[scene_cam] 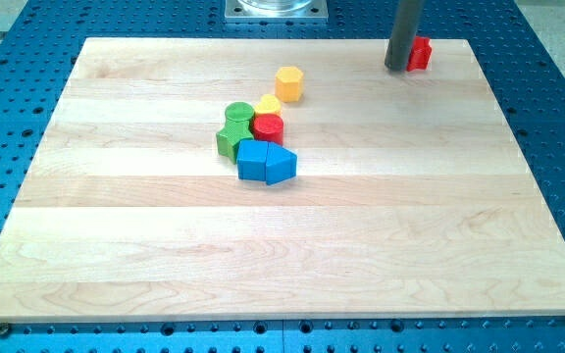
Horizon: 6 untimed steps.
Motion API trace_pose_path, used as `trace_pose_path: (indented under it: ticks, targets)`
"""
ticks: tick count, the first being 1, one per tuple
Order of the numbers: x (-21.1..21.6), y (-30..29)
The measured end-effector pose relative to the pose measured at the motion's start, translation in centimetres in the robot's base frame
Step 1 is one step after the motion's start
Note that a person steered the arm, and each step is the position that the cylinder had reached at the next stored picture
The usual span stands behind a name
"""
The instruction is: Place the hexagon close to the heart
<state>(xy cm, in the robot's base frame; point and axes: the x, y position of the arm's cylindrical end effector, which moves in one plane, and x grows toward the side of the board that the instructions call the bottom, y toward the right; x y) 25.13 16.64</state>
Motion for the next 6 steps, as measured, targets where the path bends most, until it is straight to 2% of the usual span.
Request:
trace_pose_path:
  ticks: [1, 2, 3, 4, 6]
  targets:
    - [0.7, -1.2]
    - [2.1, -5.8]
    - [0.6, -9.5]
    - [1.5, -15.8]
    - [6.3, -16.3]
